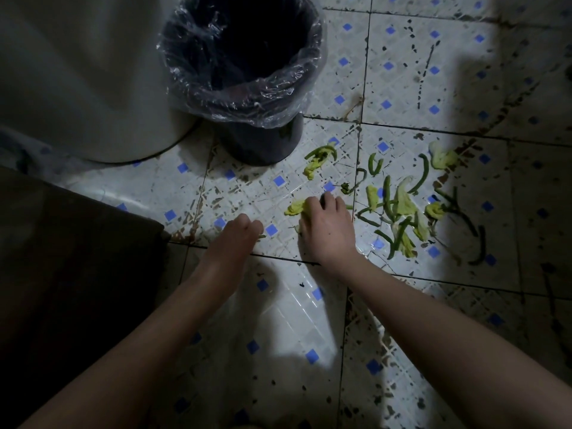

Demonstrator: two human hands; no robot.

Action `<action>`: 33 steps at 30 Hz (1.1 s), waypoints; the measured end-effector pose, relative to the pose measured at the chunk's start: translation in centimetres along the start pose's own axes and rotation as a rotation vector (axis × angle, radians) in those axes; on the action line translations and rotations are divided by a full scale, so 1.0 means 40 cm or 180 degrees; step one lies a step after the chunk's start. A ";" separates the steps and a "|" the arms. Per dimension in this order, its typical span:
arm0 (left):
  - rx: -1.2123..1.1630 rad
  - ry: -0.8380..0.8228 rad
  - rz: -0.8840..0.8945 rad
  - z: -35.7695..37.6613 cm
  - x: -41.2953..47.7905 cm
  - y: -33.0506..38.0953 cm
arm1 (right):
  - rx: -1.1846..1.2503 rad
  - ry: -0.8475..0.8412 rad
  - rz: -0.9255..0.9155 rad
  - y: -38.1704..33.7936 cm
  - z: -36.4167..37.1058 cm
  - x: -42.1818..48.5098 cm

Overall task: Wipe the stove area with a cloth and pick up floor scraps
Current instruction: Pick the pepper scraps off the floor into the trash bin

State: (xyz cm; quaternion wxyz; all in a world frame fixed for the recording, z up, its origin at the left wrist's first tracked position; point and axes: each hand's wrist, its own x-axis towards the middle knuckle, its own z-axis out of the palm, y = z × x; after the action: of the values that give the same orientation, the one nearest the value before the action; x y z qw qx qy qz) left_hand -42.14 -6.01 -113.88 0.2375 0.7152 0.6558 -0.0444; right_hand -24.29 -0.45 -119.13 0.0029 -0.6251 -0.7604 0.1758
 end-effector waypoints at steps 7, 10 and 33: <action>-0.0092 0.0154 0.0030 -0.007 0.008 0.015 | 0.0279 -0.0067 -0.0034 -0.019 -0.020 -0.005; -0.0094 0.0240 0.0058 -0.014 0.004 0.024 | 0.0356 -0.0189 -0.0033 -0.031 -0.027 0.001; 0.0094 0.0650 0.0076 -0.139 -0.013 0.060 | 0.0209 0.0187 -0.0737 0.000 -0.186 -0.030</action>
State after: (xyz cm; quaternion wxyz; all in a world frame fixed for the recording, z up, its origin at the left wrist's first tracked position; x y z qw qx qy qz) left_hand -41.28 -4.35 -108.10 0.1594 0.7273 0.6672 0.0219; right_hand -22.36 0.36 -111.87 0.0659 -0.5376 -0.8210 0.1808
